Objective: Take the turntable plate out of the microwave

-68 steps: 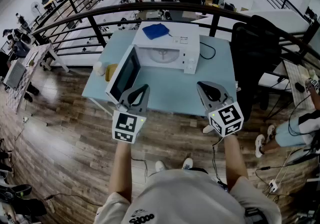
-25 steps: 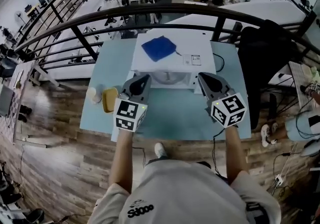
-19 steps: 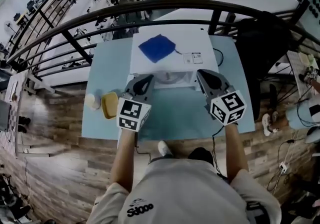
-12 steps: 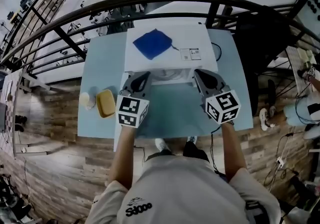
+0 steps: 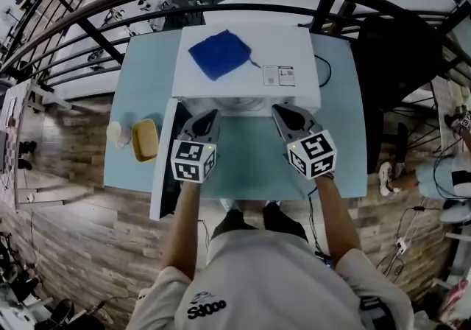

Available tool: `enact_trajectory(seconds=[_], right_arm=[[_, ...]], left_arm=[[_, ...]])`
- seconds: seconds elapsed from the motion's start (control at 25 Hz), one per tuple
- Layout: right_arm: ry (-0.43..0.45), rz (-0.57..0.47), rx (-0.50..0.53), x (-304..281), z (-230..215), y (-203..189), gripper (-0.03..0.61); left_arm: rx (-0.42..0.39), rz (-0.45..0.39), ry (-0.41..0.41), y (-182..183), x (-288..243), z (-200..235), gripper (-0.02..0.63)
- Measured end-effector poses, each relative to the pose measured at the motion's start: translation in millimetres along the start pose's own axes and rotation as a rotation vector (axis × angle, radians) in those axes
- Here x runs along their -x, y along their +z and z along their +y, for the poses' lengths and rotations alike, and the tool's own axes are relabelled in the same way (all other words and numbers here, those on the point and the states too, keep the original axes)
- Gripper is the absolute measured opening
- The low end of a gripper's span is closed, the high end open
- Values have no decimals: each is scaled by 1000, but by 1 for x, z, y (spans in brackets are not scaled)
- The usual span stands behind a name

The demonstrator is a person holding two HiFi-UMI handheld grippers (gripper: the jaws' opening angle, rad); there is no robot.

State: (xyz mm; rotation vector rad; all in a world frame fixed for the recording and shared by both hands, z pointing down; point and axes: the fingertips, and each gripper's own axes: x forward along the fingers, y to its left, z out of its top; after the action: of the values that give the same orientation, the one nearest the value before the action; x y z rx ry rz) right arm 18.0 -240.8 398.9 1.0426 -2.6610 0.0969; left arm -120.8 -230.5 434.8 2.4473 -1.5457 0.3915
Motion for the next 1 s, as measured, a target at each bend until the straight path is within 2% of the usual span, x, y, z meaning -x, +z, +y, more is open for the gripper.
enact_trajectory(seconds=[0.16,0.28,0.52,0.56,0.64,1.0], right_arm=[[73,34,24,-14,5,-25,6],[99,45,-8,-27,3,-44,6],[156,101,-58,-47,7,-80,6],[160,110,-53,-49,8,-85,6],[158,128,-40,-52,11,-94,6],[124,176,-21,-60,12,-125,6]], left_arm=[[94,24,31,-27,-18,7,14],[147,46,51,-51,-37,14,15],[311,56,72,-95,-70,29,18],[339,57,72,-101,-73,32,28],[396,64,69,-112,-80,37,108],[596,55,89,-145,-115,59,196]])
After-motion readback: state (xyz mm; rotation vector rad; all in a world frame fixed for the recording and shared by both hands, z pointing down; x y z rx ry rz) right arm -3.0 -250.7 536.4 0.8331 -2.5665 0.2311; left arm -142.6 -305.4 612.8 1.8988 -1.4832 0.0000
